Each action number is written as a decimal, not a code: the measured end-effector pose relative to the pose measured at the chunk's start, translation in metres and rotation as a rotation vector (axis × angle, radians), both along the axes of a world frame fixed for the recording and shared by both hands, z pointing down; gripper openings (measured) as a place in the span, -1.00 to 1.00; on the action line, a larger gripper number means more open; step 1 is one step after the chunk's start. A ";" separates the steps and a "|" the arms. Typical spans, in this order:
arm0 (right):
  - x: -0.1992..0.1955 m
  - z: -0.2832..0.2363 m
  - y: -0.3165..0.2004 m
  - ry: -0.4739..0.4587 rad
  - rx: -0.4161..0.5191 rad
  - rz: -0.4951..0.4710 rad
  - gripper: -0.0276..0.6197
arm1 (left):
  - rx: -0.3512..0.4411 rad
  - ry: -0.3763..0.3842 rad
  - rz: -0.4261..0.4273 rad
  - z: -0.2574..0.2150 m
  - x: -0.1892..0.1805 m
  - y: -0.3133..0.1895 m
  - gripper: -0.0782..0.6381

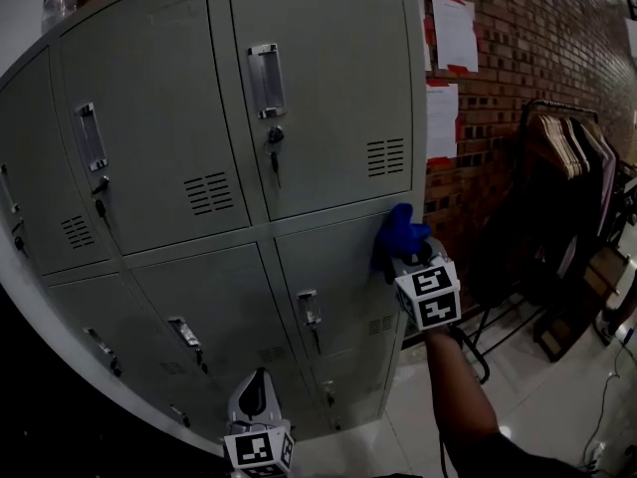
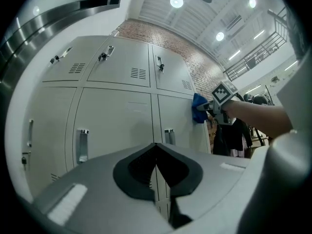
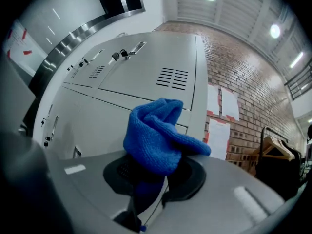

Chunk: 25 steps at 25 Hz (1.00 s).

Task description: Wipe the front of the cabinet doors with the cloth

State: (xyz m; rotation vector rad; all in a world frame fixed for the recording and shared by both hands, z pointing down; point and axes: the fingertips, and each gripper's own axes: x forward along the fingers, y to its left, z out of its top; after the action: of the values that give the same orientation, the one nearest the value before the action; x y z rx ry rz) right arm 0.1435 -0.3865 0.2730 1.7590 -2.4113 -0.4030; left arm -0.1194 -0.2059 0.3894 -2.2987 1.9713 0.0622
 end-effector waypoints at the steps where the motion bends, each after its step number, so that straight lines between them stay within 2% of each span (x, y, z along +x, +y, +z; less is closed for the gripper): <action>1: 0.003 0.000 -0.001 0.000 -0.004 -0.001 -0.63 | 0.003 -0.004 -0.003 -0.002 0.000 -0.001 -0.73; 8: 0.028 0.000 -0.005 0.037 0.007 0.049 -0.62 | 0.006 -0.009 -0.010 -0.002 0.000 -0.004 -0.73; 12: 0.019 -0.006 0.007 0.047 0.062 0.050 -0.62 | -0.001 -0.014 0.000 0.001 0.007 -0.004 -0.73; 16: -0.018 -0.015 0.037 0.016 0.164 -0.034 -0.62 | -0.012 -0.009 -0.003 0.004 0.006 -0.001 -0.73; 18: -0.043 -0.006 0.043 0.031 0.151 -0.078 -0.62 | -0.016 -0.004 -0.017 0.006 0.000 0.000 -0.73; 22: -0.096 0.018 0.050 -0.013 0.108 -0.177 -0.62 | -0.027 0.003 -0.035 0.010 -0.009 0.001 -0.73; 25: -0.135 0.034 0.053 -0.003 0.073 -0.236 -0.62 | -0.026 0.010 -0.042 0.012 -0.013 0.000 -0.73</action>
State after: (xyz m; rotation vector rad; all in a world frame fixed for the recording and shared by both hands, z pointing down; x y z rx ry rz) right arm 0.0086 -0.3331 0.3072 1.5049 -2.6475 -0.5205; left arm -0.1324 -0.2060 0.4015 -2.2761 2.0365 0.0441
